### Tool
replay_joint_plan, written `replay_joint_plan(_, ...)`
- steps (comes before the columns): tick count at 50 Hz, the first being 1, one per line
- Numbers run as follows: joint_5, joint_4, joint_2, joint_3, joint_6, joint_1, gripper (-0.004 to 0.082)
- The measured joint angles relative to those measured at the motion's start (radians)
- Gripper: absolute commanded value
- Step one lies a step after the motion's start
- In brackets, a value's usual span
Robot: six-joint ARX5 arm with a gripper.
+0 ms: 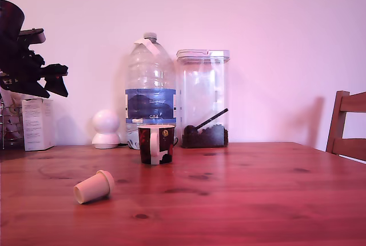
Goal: Pick up the coffee capsules from the table one by one and drop them inside the nearest coffee cup
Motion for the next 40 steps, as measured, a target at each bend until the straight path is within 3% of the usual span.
replay_joint_plan(12,0.033,-0.015,-0.008,0.000,-0.021,-0.007,0.0420)
replay_joint_plan(23,0.069,-0.007,-0.008,0.000,-0.021,-0.007,0.0151)
replay_joint_plan(28,0.083,-0.007,-0.011,0.000,-0.021,-0.008,0.0068)
replay_joint_plan(40,0.094,0.023,-0.105,-0.070,-0.005,-0.023,0.0036)
